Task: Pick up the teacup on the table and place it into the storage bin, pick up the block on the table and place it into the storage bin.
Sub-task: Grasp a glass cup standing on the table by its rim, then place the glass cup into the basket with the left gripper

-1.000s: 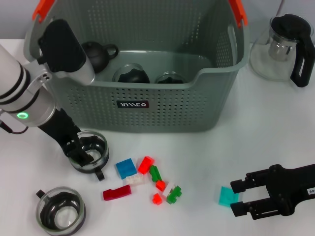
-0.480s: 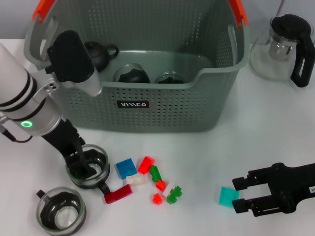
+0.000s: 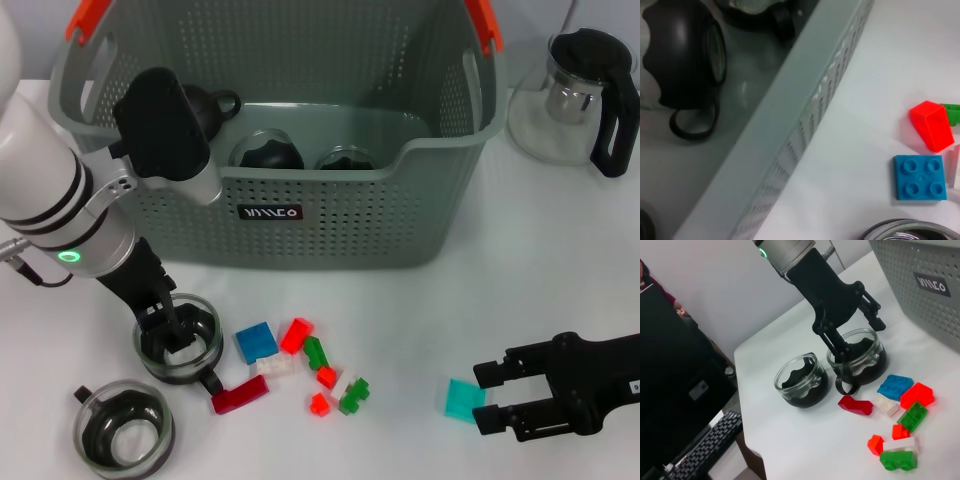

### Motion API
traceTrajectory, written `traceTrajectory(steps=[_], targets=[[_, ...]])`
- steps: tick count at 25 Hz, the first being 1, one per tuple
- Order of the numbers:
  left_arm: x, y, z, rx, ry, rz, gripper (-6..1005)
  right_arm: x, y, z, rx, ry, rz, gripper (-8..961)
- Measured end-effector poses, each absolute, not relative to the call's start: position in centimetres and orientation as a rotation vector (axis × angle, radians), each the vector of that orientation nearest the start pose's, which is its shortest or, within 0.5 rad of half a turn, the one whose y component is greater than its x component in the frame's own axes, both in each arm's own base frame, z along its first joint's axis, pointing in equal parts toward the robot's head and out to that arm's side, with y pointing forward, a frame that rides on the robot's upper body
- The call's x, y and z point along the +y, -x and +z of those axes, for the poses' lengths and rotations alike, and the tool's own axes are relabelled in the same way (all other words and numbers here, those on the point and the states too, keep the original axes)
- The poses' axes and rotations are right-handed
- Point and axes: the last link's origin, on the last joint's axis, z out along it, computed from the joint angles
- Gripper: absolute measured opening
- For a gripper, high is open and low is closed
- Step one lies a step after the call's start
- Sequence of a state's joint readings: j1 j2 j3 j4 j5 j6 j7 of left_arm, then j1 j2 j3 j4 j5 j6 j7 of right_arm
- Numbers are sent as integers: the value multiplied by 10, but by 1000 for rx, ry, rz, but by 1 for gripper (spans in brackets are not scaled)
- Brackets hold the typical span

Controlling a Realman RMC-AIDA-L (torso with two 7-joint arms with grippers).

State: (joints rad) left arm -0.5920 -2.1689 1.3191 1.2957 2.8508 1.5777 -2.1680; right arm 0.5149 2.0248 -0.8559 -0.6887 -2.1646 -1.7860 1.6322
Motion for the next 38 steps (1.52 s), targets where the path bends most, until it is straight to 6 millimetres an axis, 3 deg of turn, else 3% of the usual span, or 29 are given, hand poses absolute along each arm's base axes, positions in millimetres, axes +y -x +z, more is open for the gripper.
traceTrajectory(steps=[6, 16, 19, 24, 30, 33, 38], targets=[[346, 211, -9, -532, 2680, 807, 788, 286, -271, -2, 939, 3092, 430, 684], [346, 210, -8, -532, 2674, 812, 309, 286, -270, -2, 939, 3093, 432, 683], [347, 210, -8, -531, 2673, 813, 100, 287, -270, -1, 938, 3093, 431, 684], [348, 207, -2, -547, 2681, 751, 71, 287, -270, -1, 938, 3094, 430, 684], [341, 200, 30, -633, 2834, 399, 37, 287, -270, 0, 937, 3094, 436, 683], [335, 204, 51, -698, 2919, 140, 38, 287, -270, 0, 938, 3093, 438, 683], [327, 210, 68, -775, 3032, -367, 39, 287, -270, 0, 939, 3092, 440, 683]])
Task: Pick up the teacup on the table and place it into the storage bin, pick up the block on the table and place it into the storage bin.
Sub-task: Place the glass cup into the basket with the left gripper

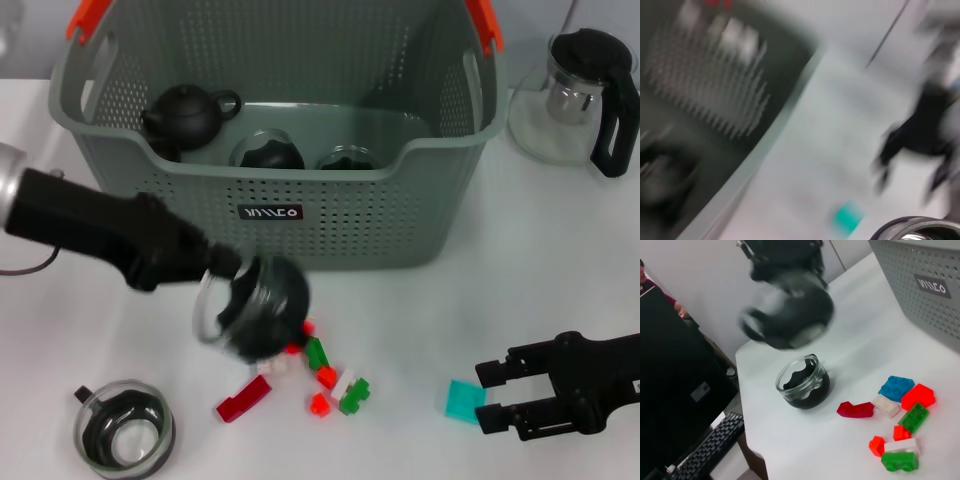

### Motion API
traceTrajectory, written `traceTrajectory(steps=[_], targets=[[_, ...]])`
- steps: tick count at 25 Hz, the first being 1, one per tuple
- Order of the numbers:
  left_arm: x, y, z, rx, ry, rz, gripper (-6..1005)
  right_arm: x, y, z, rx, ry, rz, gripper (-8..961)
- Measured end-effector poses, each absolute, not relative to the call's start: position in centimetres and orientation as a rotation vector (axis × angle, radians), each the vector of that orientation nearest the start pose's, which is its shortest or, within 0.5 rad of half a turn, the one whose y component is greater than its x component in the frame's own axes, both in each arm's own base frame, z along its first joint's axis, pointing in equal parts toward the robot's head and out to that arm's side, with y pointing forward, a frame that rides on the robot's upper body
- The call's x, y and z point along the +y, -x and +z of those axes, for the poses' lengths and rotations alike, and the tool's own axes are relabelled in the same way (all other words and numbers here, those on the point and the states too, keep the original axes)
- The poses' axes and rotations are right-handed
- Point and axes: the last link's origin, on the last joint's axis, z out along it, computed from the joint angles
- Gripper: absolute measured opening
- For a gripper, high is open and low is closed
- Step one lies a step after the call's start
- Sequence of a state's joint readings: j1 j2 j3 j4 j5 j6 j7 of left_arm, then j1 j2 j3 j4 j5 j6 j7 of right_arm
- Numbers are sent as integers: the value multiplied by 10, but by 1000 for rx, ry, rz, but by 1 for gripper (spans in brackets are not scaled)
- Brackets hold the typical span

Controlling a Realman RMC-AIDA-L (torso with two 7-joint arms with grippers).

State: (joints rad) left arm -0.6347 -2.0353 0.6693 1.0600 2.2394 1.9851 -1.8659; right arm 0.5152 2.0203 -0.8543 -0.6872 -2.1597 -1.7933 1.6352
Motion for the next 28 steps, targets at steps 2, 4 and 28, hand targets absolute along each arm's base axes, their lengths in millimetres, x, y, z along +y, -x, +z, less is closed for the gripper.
traceTrajectory(steps=[2, 4, 28], targets=[[326, 207, 72, -782, 3028, -595, 39, 286, -270, 0, 941, 3092, 440, 683], [328, 200, 75, -776, 2980, -813, 40, 287, -270, 0, 939, 3093, 440, 684], [473, 86, 75, -811, 2439, 38, 46, 286, -268, -1, 934, 3106, 438, 684]])
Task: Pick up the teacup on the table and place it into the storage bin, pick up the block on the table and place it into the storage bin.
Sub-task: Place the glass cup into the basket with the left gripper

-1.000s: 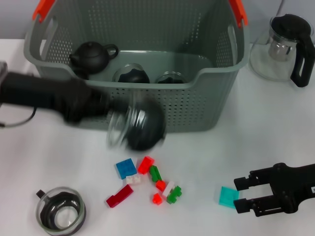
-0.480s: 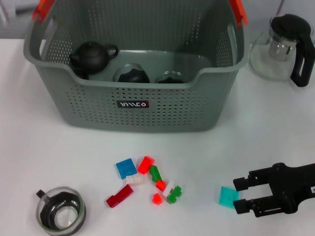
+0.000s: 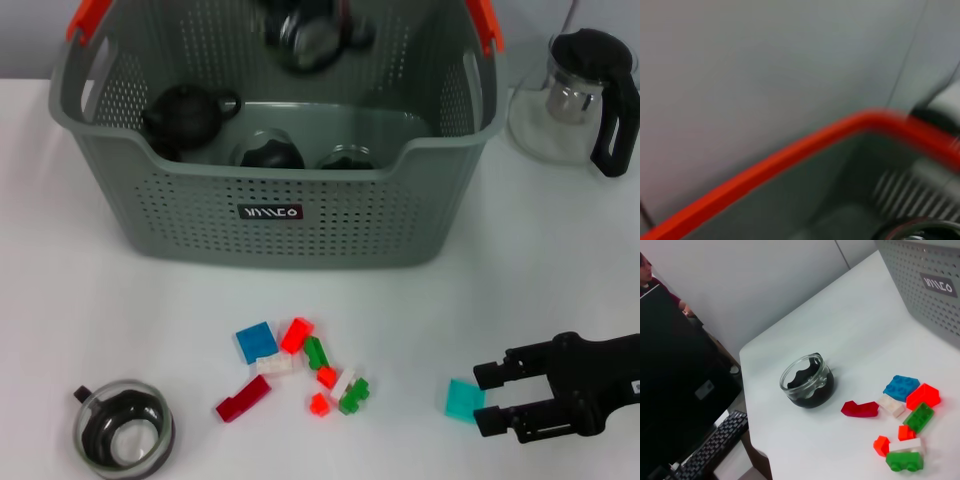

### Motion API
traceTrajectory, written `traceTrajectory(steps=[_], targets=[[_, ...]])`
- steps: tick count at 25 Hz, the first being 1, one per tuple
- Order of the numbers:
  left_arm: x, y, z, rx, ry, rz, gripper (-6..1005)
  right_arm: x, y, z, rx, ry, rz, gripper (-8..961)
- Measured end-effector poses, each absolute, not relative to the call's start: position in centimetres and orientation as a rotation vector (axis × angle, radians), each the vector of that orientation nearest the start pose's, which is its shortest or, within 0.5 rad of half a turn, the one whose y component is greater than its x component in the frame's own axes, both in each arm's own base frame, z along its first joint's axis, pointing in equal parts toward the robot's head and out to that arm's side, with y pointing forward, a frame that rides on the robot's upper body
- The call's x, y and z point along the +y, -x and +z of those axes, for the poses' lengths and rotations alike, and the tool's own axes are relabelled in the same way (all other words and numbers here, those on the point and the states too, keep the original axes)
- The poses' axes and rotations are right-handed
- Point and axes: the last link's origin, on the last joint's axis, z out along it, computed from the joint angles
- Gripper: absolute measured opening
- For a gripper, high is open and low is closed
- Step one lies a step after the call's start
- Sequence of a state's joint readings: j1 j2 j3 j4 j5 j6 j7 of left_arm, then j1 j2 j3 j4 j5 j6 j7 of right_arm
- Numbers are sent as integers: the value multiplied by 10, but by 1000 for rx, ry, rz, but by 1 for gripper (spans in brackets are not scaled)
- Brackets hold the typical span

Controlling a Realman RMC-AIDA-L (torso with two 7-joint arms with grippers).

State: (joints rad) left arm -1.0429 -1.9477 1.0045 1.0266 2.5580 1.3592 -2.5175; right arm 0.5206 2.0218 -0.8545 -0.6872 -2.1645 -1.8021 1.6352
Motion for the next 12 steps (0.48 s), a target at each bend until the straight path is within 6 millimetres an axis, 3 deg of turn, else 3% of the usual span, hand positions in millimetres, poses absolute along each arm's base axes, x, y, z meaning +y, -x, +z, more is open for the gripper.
traceTrajectory(steps=[5, 7, 12], targets=[[469, 92, 18, -599, 2381, 367, 47, 287, -268, -2, 945, 3101, 438, 684], [466, 95, 5, -565, 2385, 428, 47, 287, -268, -1, 956, 3098, 437, 684], [465, 106, 0, -540, 2367, 516, 48, 286, -269, 0, 963, 3095, 434, 683]])
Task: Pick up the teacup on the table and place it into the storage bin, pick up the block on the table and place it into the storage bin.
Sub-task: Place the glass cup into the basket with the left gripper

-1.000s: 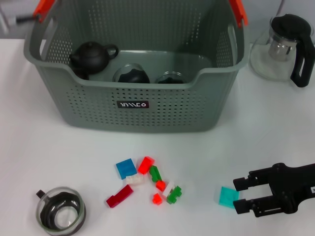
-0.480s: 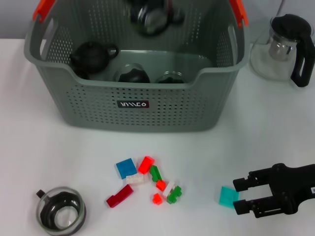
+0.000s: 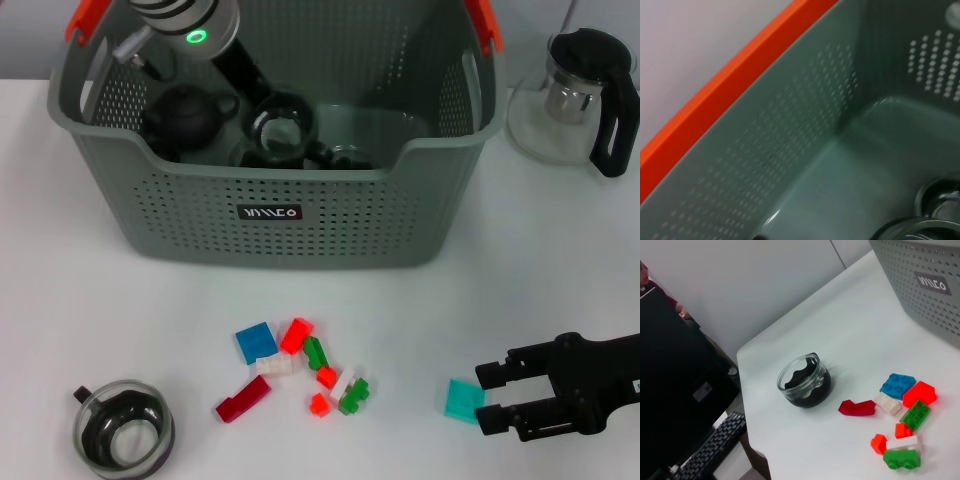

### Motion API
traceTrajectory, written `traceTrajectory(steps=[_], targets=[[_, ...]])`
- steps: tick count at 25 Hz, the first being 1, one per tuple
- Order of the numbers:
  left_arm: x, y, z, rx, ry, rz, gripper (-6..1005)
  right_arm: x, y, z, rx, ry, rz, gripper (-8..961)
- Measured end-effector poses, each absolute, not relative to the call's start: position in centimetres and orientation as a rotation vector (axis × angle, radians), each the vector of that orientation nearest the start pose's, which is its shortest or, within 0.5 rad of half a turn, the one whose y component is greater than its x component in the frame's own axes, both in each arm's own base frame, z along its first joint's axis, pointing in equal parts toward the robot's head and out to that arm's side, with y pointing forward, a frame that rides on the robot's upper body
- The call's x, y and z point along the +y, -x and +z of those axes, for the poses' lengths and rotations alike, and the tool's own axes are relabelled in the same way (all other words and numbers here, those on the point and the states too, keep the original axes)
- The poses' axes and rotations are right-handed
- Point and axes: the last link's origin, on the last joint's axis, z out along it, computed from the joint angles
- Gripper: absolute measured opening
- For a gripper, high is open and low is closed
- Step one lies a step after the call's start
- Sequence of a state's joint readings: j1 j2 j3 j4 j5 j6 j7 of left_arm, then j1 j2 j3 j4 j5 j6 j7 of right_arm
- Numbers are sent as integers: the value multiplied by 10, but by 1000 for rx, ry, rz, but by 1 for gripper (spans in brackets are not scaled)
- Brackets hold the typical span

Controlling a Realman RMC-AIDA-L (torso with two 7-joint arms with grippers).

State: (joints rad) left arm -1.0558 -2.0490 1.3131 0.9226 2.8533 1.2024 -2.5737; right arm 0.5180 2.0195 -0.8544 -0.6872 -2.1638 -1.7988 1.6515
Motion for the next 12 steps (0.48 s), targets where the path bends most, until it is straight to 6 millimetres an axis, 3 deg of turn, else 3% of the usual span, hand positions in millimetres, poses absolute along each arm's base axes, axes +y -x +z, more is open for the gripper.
traceTrajectory(steps=[12], targets=[[468, 116, -2, -554, 2344, 479, 80, 286, -271, 0, 982, 3086, 430, 685]])
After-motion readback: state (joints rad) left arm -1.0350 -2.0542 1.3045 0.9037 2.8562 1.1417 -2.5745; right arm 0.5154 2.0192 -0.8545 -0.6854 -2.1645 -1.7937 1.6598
